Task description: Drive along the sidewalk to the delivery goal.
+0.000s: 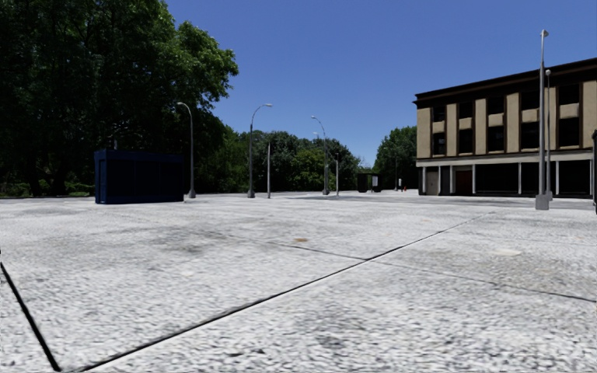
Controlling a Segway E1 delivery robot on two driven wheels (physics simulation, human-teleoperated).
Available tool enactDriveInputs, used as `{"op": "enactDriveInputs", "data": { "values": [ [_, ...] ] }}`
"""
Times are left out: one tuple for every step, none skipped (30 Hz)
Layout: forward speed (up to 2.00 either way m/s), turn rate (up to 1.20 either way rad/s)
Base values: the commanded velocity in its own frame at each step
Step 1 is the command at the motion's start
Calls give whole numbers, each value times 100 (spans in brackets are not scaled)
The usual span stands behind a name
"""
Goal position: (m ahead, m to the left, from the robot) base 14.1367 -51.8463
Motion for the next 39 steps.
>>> {"op": "enactDriveInputs", "data": {
  "values": [
    [200, 0],
    [200, 0],
    [200, 0],
    [200, 0],
    [200, 0],
    [200, 0],
    [200, 0],
    [200, 0],
    [200, 0],
    [200, 0],
    [200, 0],
    [200, 0],
    [200, 0],
    [200, 0],
    [200, 0],
    [200, 0],
    [200, 0],
    [200, 0],
    [200, 0],
    [200, 0],
    [200, 0],
    [200, 0],
    [200, 0],
    [200, 0],
    [200, 0],
    [200, 0],
    [200, 0],
    [200, 0],
    [200, 0],
    [200, 0],
    [200, 0],
    [200, 0],
    [200, 0],
    [200, 0],
    [200, 0],
    [200, 0],
    [200, 0],
    [200, 0],
    [200, 0]
  ]
}}
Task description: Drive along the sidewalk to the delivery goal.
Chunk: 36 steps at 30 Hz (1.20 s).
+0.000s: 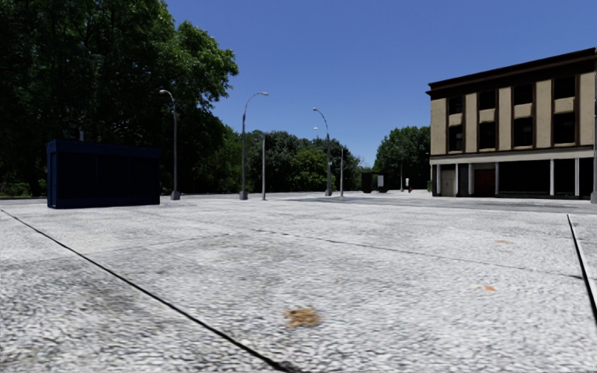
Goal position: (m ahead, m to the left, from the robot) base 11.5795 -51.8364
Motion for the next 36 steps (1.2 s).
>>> {"op": "enactDriveInputs", "data": {
  "values": [
    [200, 0],
    [200, 0],
    [200, 0],
    [200, 0],
    [200, 0],
    [200, 0],
    [200, 0],
    [200, 0],
    [200, 0],
    [200, 0],
    [200, 0],
    [200, 0],
    [200, 12],
    [200, 21],
    [200, 21],
    [200, 23],
    [200, 24],
    [200, 24],
    [200, 24],
    [200, 23],
    [200, 13],
    [200, 13],
    [200, 3],
    [200, 0],
    [200, 0],
    [200, 0],
    [200, 0],
    [200, 0],
    [200, 0],
    [200, 0],
    [200, 0],
    [200, 0],
    [200, 0],
    [200, 0],
    [200, 0],
    [200, 0]
  ]
}}
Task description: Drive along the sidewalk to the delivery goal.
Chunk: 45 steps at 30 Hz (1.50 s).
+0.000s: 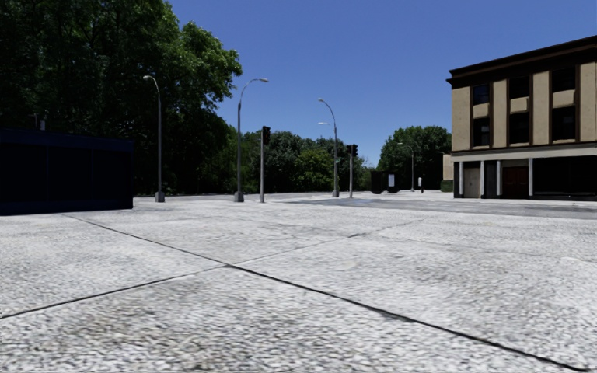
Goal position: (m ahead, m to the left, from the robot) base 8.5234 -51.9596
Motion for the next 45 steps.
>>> {"op": "enactDriveInputs", "data": {
  "values": [
    [200, 0],
    [200, 9],
    [200, 21],
    [200, 21],
    [200, 24],
    [200, 25],
    [200, 25],
    [200, 26],
    [200, 27],
    [200, 27],
    [200, 27],
    [200, 27],
    [200, 27],
    [200, 27],
    [200, 27],
    [200, 27],
    [200, 27],
    [200, 27],
    [200, 27],
    [200, 27],
    [200, 0],
    [200, 0],
    [200, 0],
    [200, 0],
    [200, 0],
    [200, 0],
    [200, 0],
    [200, 0],
    [200, 0],
    [200, 0],
    [200, 0],
    [200, 0],
    [200, 0],
    [200, 0],
    [200, 0],
    [200, 0],
    [200, 0],
    [200, 0],
    [200, 0],
    [200, 0],
    [200, 0],
    [200, 0],
    [200, 0],
    [200, 0],
    [200, 0]
  ]
}}
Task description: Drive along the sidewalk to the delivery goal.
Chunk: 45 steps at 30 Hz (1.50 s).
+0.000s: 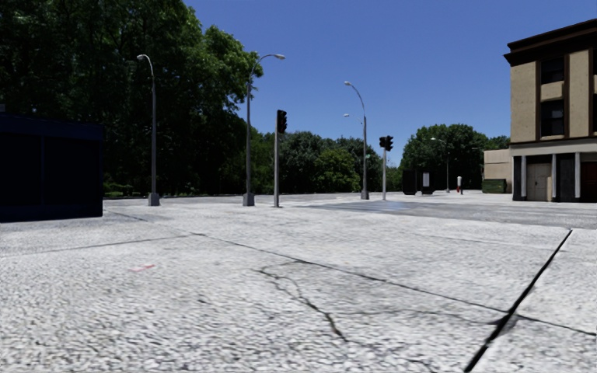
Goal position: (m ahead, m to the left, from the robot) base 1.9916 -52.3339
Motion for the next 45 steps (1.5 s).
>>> {"op": "enactDriveInputs", "data": {
  "values": [
    [200, 0],
    [200, 0],
    [200, 0],
    [200, 0],
    [200, 0],
    [200, 0],
    [200, 0],
    [200, 0],
    [200, 0],
    [200, 0],
    [200, 0],
    [200, 0],
    [200, 0],
    [200, 0],
    [200, 0],
    [200, 0],
    [200, 0],
    [200, 0],
    [200, 0],
    [200, 0],
    [200, 0],
    [200, 0],
    [200, 0],
    [200, 0],
    [200, 0],
    [200, 0],
    [200, 0],
    [200, 0],
    [200, 0],
    [200, 0],
    [200, 0],
    [200, 0],
    [200, 0],
    [200, 0],
    [200, 0],
    [200, 0],
    [200, 0],
    [200, 0],
    [200, 0],
    [200, 0],
    [200, 0],
    [200, 0],
    [200, 0],
    [200, 0],
    [200, 0]
  ]
}}
